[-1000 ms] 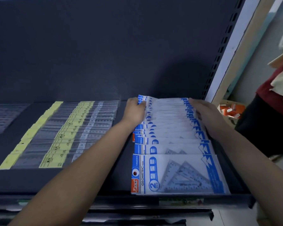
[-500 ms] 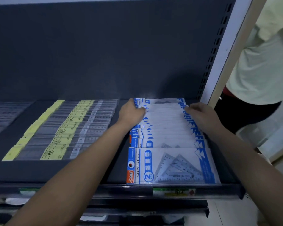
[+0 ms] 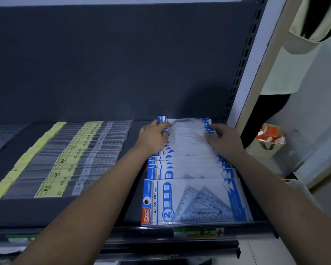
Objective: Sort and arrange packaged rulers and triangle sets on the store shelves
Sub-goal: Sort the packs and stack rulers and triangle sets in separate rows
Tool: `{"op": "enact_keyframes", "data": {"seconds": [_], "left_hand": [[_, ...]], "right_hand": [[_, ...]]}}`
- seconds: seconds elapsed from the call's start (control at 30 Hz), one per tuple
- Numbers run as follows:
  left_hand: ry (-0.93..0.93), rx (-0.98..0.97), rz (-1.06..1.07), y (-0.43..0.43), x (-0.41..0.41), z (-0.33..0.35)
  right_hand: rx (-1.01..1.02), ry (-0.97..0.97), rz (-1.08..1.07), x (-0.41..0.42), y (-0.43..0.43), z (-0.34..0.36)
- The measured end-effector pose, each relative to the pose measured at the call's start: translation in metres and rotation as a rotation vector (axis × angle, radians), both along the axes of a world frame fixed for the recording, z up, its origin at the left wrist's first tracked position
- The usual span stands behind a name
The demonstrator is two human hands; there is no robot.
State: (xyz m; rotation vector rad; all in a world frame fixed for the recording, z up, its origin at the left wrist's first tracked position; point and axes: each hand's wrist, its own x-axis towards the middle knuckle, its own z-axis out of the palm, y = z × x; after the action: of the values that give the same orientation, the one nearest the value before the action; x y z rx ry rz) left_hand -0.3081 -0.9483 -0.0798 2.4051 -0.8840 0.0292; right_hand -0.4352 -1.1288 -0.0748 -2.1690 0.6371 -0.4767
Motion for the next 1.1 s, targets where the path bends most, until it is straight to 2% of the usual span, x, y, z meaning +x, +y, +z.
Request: {"op": "enact_keyframes", "data": {"seconds": [0.13,0.2,0.33,0.5,0.6,0.7,0.87,0.97,1.1], "left_hand": [[0.076,-0.019,0.052,-0.004,0.007,0.007],[0.051,-0.002,0.058,-0.002,0.008,0.013],[-0.020,0.094,-0.020,0.000,0.006,0.021],[0.026,-0.005,-0.093,0.007,-0.002,0.031],[0.032,0.050,-0.101,0.011,-0.001,0.032],[0.154,0.085,-0.088,0.010,-0.001,0.031],[0.318,-0.181,0.103,0.007,0.002,0.038],[0.605,-0.284,0.127,0.005,0.006,0.045],[0.761,-0.096,-0.001,0.009,0.007,0.052]], "right_hand": [[0.061,-0.063,-0.012,0.001,0.002,0.002],[0.100,-0.092,-0.039,-0.001,0.001,0.004],[0.148,-0.106,-0.081,-0.007,0.000,0.008],[0.168,-0.104,-0.067,-0.014,0.003,0.019],[0.162,-0.083,-0.049,-0.016,0.004,0.020],[0.080,-0.002,-0.057,-0.015,0.004,0.018],[0.089,0.152,-0.056,-0.005,0.001,0.024],[0.169,0.153,-0.064,-0.004,0.001,0.028],[0.264,0.132,-0.050,-0.007,0.004,0.026]]}}
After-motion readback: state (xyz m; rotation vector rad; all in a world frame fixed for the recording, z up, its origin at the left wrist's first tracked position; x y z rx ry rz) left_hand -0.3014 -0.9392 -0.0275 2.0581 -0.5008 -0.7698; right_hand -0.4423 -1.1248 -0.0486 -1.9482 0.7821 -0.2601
